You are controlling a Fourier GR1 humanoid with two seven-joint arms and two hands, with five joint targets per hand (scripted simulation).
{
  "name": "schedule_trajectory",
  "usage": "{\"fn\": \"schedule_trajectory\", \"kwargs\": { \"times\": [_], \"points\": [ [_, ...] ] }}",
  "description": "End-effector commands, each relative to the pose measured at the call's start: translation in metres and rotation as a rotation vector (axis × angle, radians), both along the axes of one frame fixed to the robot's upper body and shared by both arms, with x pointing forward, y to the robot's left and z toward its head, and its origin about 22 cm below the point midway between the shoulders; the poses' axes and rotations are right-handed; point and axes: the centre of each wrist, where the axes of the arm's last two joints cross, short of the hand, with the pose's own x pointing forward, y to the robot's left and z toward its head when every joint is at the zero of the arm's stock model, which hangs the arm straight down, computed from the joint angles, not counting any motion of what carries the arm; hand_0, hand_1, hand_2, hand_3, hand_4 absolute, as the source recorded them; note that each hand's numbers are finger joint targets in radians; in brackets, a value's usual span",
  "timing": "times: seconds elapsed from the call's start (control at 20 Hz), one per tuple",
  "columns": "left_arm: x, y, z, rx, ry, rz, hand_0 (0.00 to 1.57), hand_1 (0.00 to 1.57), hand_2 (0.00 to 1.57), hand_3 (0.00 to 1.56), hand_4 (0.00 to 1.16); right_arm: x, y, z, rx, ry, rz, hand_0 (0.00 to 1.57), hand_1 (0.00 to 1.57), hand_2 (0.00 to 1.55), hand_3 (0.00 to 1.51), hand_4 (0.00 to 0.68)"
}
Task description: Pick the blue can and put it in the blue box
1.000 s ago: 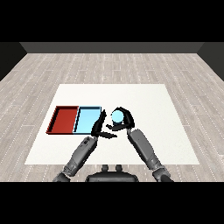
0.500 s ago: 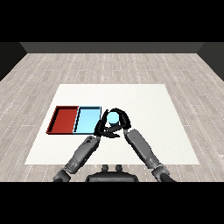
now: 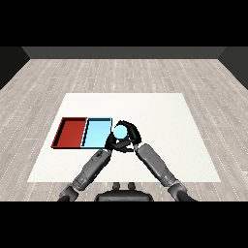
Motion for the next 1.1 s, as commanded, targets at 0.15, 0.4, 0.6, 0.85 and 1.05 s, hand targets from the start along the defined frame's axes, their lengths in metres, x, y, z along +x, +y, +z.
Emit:
{"fn": "schedule_trajectory", "kwargs": {
  "times": [0.15, 0.4, 0.6, 0.85, 1.05],
  "points": [
    [0.016, -0.011, 0.009, 0.218, -0.063, 0.111, 0.41, 0.41, 0.56, 0.29, 0.57, -0.006, 0.024, 0.0, -0.028, -0.004, 0.049, 1.42, 1.42, 1.44, 1.39, 0.604],
    [0.002, -0.013, 0.001, 0.415, -0.137, 0.079, 0.45, 0.45, 0.6, 0.0, 0.19, -0.007, 0.031, 0.006, -0.004, 0.003, 0.058, 1.46, 1.46, 1.47, 1.4, 0.596],
    [-0.002, -0.017, 0.007, 0.186, -0.111, 0.171, 0.0, 0.0, 0.07, 0.0, 0.71, -0.007, 0.032, -0.012, -0.029, -0.011, 0.059, 1.45, 1.45, 1.45, 1.39, 0.591],
    [0.009, -0.006, -0.008, 0.203, -0.071, 0.197, 0.81, 0.81, 0.85, 0.72, 0.69, -0.009, 0.032, -0.02, 0.011, -0.003, 0.069, 1.44, 1.44, 1.45, 1.39, 0.602],
    [0.007, -0.014, -0.002, 0.187, -0.104, 0.18, 0.58, 0.58, 0.71, 0.5, 0.66, -0.01, 0.032, -0.012, 0.009, 0.007, 0.085, 1.44, 1.44, 1.45, 1.39, 0.591]
  ]
}}
